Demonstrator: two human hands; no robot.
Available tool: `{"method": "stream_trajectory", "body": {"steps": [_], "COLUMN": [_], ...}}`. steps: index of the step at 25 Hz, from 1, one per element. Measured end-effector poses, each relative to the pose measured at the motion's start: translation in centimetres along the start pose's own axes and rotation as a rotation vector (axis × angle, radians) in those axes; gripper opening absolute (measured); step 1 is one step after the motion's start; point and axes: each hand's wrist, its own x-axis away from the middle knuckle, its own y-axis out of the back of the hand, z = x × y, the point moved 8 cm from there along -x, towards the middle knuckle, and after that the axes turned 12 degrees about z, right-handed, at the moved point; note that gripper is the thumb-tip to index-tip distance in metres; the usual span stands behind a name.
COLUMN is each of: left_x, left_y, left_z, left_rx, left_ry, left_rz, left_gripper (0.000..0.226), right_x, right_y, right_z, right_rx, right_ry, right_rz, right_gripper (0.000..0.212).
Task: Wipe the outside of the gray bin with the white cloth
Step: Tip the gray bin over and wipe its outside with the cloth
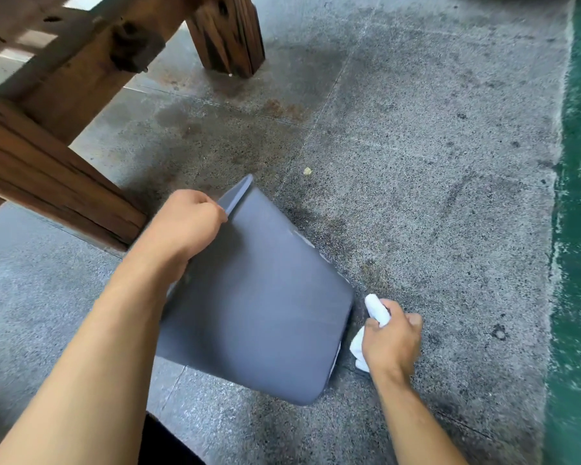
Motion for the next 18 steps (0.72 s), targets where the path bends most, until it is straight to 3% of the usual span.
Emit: {"method": "stream_trajectory", "body": {"steps": [4, 6, 10, 14, 18], "left_x": [0.2, 0.3, -0.2, 0.1, -0.1], "left_y": [-0.7, -1.3, -3.8, -5.6, -4.7], "left_z": [1.4, 1.0, 0.1, -1.0, -0.1], "left_rx": [-0.151, -0.269, -0.487, -0.574, -0.633], "left_ry": [0.139, 0.118, 0.096, 0.015, 0.018], "left_rz": [0.097, 0.120, 0.177, 0.196, 0.153], "left_gripper": [0.078, 0.092, 0.084, 0.068, 0.071], "right_x": [1.1, 2.7, 7.5, 7.9, 6.4], "right_y": [1.8, 2.5, 1.5, -1.6, -3.2], "right_z": [5.3, 8.9, 17.2, 20.6, 16.3], "right_rx": [-0.148, -0.283, -0.396, -0.270, 0.006], "right_ry": [0.177, 0.305, 0.592, 0.504, 0.419], "right_rz": [-0.108, -0.130, -0.083, -0.029, -0.031], "right_gripper": [0.042, 0.046, 0.051, 0.034, 0.037]}}
